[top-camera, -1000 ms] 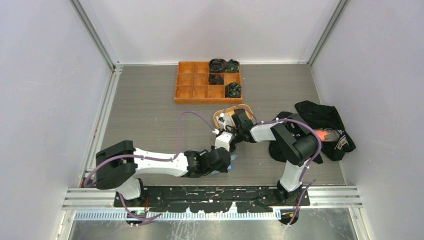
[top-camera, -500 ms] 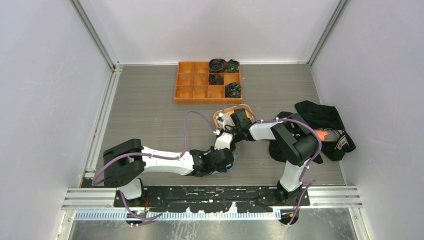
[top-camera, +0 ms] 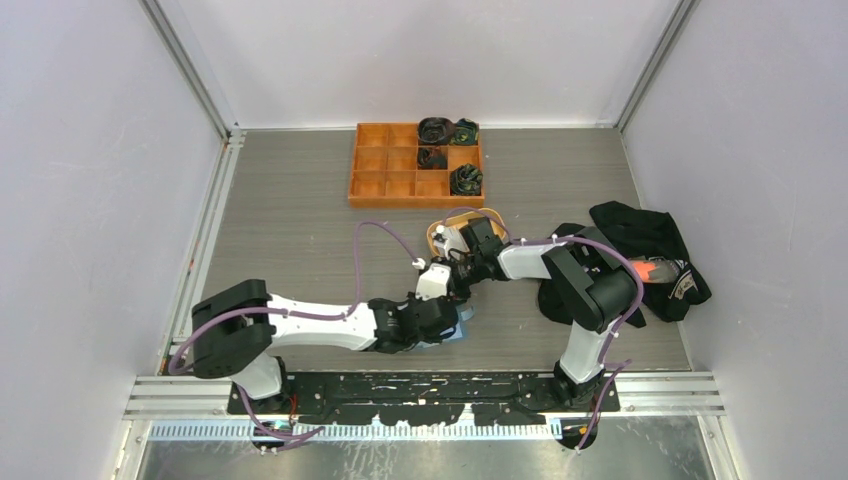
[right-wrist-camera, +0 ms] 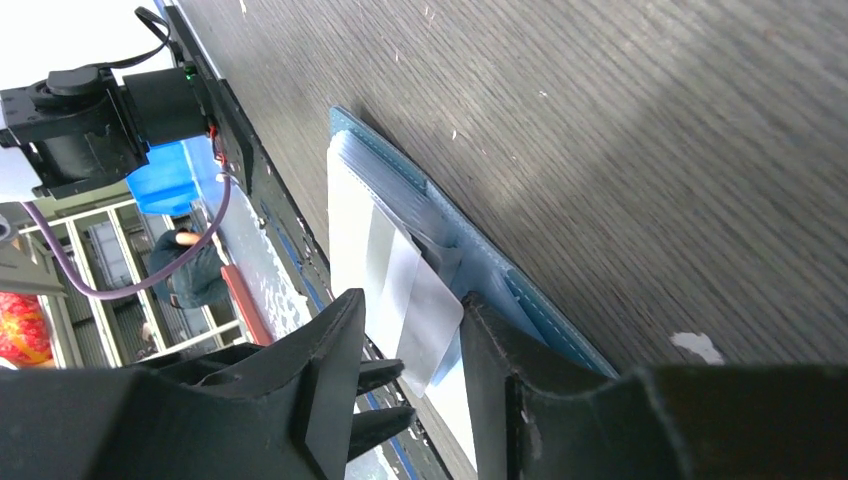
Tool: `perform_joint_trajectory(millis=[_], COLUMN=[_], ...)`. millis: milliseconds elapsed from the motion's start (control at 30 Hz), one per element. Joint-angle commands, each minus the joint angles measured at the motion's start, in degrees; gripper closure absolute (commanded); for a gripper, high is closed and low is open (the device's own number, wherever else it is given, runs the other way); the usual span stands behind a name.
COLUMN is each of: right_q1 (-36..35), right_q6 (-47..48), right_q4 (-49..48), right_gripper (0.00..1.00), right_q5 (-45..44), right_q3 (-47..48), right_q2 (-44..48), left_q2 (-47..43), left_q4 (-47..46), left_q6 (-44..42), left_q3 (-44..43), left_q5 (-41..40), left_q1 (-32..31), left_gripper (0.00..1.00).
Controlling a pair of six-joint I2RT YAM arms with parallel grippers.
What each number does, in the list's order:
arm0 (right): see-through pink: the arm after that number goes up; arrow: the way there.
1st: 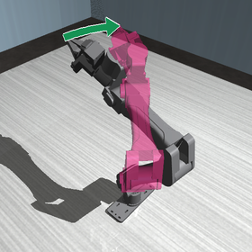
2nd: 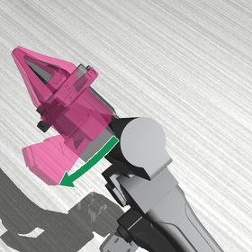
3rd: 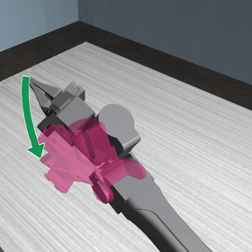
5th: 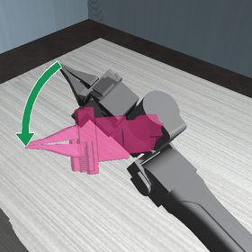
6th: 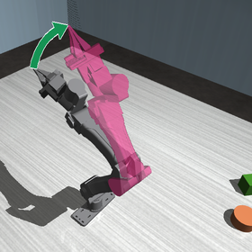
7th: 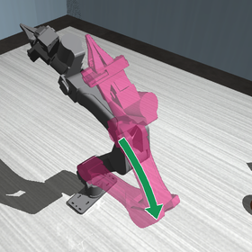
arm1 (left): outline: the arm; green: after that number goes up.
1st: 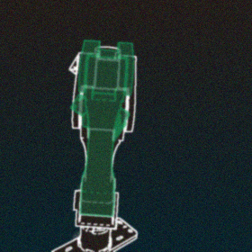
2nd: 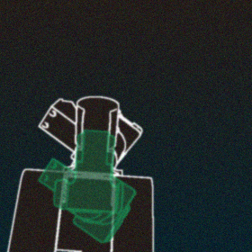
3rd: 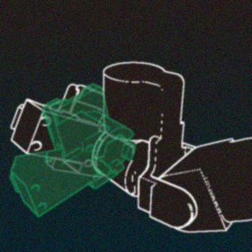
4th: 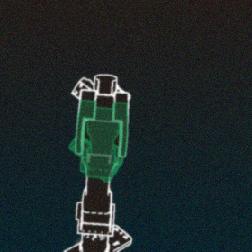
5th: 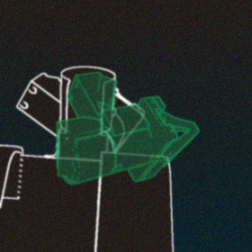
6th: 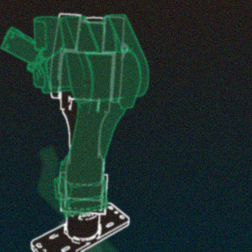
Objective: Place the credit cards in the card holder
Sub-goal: Insert the credit card into the card holder.
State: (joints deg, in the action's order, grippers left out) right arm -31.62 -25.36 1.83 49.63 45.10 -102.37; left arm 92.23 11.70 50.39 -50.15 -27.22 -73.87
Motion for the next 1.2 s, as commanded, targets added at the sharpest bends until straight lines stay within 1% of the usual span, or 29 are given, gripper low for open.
perform_joint_trajectory(millis=[0,100,200,300,500,633,700,767,800,867,933,1000,1067,1167], right_q1=[-0.11,-0.11,-0.11,-0.03,0.23,0.25,0.33,0.34,0.35,0.24,0.06,-0.63,-1.52,-3.58], right_q6=[2.59,3.81,5.81,8.31,11.18,14.1,16.86,20.77,24.05,29.53,33.51,37.82,41.56,43.34], right_q4=[1.73,3.13,5.54,8.11,11.42,14.7,17.19,20.28,22.07,23.5,23.31,23.41,24.54,26.54], right_gripper=[0.53,0.52,0.51,0.49,0.48,0.48,0.49,0.53,0.57,0.71,0.84,0.93,0.99,0.99], right_q5=[-1.52,-1.68,-2.58,-3.72,-5.32,-6.71,-7.84,-8.86,-8.84,-7.53,-6.59,-6.54,-7.75,-11.74], right_q3=[1.53,2.1,3.08,4.16,5.63,7.27,8.4,9.82,10.36,10.02,8.61,7.21,6.69,8.06], right_q2=[1.84,2.28,3.23,4.36,5.38,5.94,6.69,8.28,9.3,11.82,14.43,15.53,15.3,13.34], left_q2=[-6.08,-10.59,-16.54,-23.48,-36.49,-42.49,-43.67,-43.78,-43.54,-42.27,-40.76,-39.13,-37.55,-35.89], left_q4=[-0.39,-5.74,-12.17,-16.28,-17.67,-18.2,-16.23,-13.15,-12.06,-10.0,-9.97,-10.49,-10.83,-11.37], left_q6=[0.08,-2.08,-3.8,-3.98,-1.25,1.51,2.91,4.14,4.6,5.18,5.64,6.1,6.49,6.56], left_q3=[1.87,5.24,11.08,16.87,27.37,32.4,33.09,32.36,31.93,31.18,30.85,30.69,30.51,30.63], left_q5=[-2.7,0.56,3.75,3.78,0.19,-2.02,-3.78,-5.46,-6.0,-6.34,-5.99,-5.2,-3.95,-2.13], left_q1=[0.28,0.25,0.27,0.26,0.48,0.66,0.81,0.92,0.99,1.22,1.74,2.46,3.39,4.51], left_gripper=[0.78,0.76,0.75,0.74,0.65,0.63,0.64,0.65,0.66,0.68,0.75,0.78,0.79,0.8])
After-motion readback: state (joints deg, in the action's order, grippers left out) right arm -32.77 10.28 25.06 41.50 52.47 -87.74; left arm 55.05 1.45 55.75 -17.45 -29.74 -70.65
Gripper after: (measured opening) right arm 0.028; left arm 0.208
